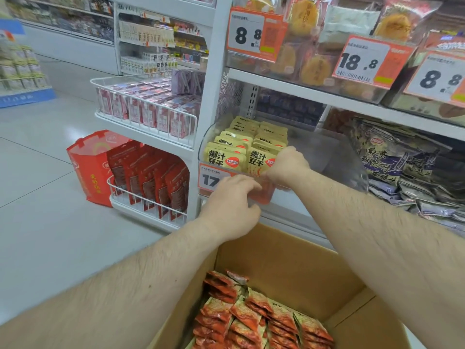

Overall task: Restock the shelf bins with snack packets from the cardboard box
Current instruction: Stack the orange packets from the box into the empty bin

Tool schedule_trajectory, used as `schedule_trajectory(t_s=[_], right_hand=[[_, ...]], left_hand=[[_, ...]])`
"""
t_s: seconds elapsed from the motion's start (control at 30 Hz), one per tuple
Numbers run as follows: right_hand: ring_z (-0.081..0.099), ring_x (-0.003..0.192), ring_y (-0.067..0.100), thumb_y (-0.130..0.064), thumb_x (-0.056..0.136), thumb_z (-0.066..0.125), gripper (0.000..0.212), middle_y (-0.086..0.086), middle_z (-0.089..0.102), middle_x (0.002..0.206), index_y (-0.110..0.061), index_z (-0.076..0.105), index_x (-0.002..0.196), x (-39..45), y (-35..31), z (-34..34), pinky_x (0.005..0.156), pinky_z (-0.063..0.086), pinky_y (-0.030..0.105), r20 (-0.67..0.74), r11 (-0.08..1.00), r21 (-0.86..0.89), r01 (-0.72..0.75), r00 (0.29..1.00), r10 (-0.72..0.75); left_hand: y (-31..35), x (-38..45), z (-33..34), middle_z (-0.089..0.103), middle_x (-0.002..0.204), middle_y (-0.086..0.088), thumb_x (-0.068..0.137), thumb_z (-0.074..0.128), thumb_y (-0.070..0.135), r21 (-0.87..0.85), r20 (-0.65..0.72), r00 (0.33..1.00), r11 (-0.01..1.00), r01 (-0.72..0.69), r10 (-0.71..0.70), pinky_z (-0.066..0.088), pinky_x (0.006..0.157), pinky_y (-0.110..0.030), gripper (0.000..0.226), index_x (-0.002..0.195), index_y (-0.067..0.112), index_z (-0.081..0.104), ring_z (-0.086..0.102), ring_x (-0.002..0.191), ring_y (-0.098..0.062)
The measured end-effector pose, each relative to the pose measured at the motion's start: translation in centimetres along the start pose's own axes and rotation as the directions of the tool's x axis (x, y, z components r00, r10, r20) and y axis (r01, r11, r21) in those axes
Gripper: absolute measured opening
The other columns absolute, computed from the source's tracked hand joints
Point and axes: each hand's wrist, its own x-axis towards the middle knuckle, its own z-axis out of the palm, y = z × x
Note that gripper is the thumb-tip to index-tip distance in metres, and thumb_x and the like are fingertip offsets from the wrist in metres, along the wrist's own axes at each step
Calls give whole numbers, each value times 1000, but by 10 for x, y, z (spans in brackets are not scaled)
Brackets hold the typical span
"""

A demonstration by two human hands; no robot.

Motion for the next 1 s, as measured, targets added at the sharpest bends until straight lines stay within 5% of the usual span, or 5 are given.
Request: schedule_trajectory(t_s=[0.17, 0.37, 0.73, 0.9, 1.0], right_hand=[[60, 112, 33, -17, 78, 81, 73, 14, 58, 122, -3, 33, 131, 6, -2, 3, 78, 50, 37, -24, 985, 126, -116, 992, 120], [65, 91, 25, -21, 78, 79, 39, 9, 67, 107, -9, 59, 109, 12, 3, 8, 66, 50, 31, -55, 999, 40, 8, 998, -6], [61, 109, 33, -49, 71, 83, 85, 11, 61, 121, -10, 38, 131, -11, 8, -10, 80, 49, 39, -107, 1000, -1, 27, 994, -27], [56, 64, 23, -26, 79, 59, 22, 3, 59, 69, -8, 65, 89, -78, 58, 27, 59, 43, 36, -695, 714, -141, 685, 445, -564], [54, 56, 22, -25, 80, 56, 14, -5, 54, 58, -13, 61, 74, -93, 106, 90, 54, 42, 29, -531, 777, 75, 625, 684, -499]], left_hand=[[-1, -3, 1, 52, 137, 7, 89, 57, 16, -11, 39, 999, 1000, 12, -11, 28, 109, -26, 39, 128, 21, 61, 37, 131, -13], [3, -2, 4, 53, 136, 6, 89, 56, 15, -23, 73, 997, 1000, 0, 2, 30, 111, -28, 38, 127, 20, 61, 39, 130, -13], [2, -4, 11, 55, 132, 7, 89, 57, 14, -34, 112, 994, 999, 12, -8, 36, 111, -31, 35, 124, 21, 63, 44, 126, -12], [-5, -12, 24, 59, 117, 10, 85, 59, 17, -112, 245, 960, 979, 170, -139, 45, 94, -25, 31, 113, 28, 65, 55, 110, -10], [-11, -18, 38, 62, 115, 11, 86, 62, 20, -78, 349, 912, 963, 259, -217, 48, 92, -27, 27, 110, 32, 64, 57, 107, -10]])
